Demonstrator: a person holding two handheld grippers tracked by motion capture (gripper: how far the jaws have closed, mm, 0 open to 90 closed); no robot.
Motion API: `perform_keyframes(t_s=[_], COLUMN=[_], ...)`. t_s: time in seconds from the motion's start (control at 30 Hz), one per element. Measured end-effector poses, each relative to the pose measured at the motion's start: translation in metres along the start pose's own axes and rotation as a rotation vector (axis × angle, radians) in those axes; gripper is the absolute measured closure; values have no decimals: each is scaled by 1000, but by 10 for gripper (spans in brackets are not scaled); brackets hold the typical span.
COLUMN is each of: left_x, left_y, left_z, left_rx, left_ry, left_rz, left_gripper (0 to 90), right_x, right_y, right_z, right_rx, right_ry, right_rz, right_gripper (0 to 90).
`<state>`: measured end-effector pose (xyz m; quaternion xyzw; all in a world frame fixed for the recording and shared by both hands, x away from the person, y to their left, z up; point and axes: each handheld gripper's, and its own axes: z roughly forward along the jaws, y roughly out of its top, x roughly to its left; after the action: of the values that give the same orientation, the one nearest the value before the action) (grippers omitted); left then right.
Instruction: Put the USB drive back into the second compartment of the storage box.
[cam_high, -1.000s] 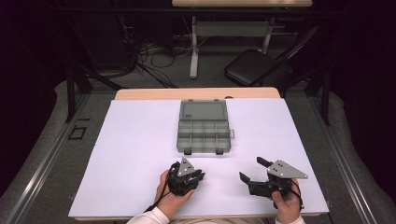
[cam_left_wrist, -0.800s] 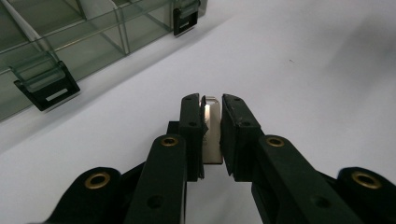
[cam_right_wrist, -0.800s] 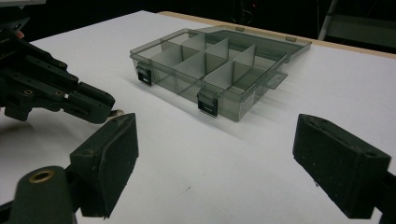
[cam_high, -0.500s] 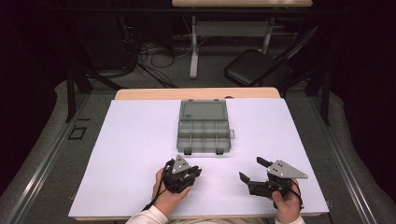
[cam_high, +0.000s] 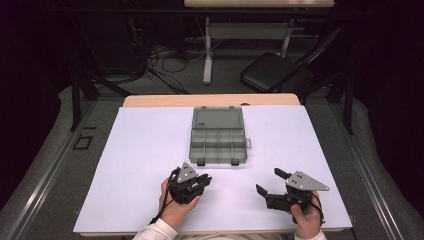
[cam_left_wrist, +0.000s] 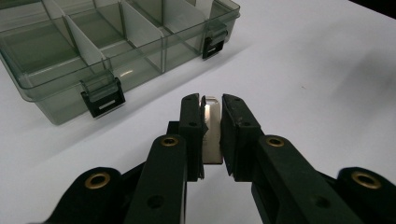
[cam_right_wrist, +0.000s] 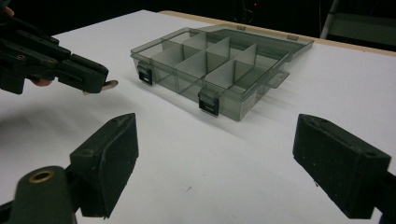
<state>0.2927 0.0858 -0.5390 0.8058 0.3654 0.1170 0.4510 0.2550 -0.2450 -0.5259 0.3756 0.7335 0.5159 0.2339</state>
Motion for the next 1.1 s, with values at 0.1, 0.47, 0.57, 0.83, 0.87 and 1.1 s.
perform_keyframes(t_s=[0.1,0.47,0.57,0.83,0.87,1.1], left_x=[0,2,4,10,11,20], left_y=[1,13,19,35,37,49], left_z=[-1,-4,-4,0,1,1], left_rx=[-4,-15,-14,-5,-5,-14], left_ry=[3,7,11,20,19,30], left_rz=[0,-7,-4,-2,-5,-23], left_gripper=[793,793,793,793,794,794], right_x=[0,-1,0,-1,-1,-1], right_y=[0,0,0,0,0,0], right_z=[0,0,1,0,0,0], right_rx=[-1,3,0,4,2,1], right_ry=[0,-5,-5,-7,-5,-5], right_rz=[1,4,4,2,2,3], right_gripper=[139,139,139,140,140,140])
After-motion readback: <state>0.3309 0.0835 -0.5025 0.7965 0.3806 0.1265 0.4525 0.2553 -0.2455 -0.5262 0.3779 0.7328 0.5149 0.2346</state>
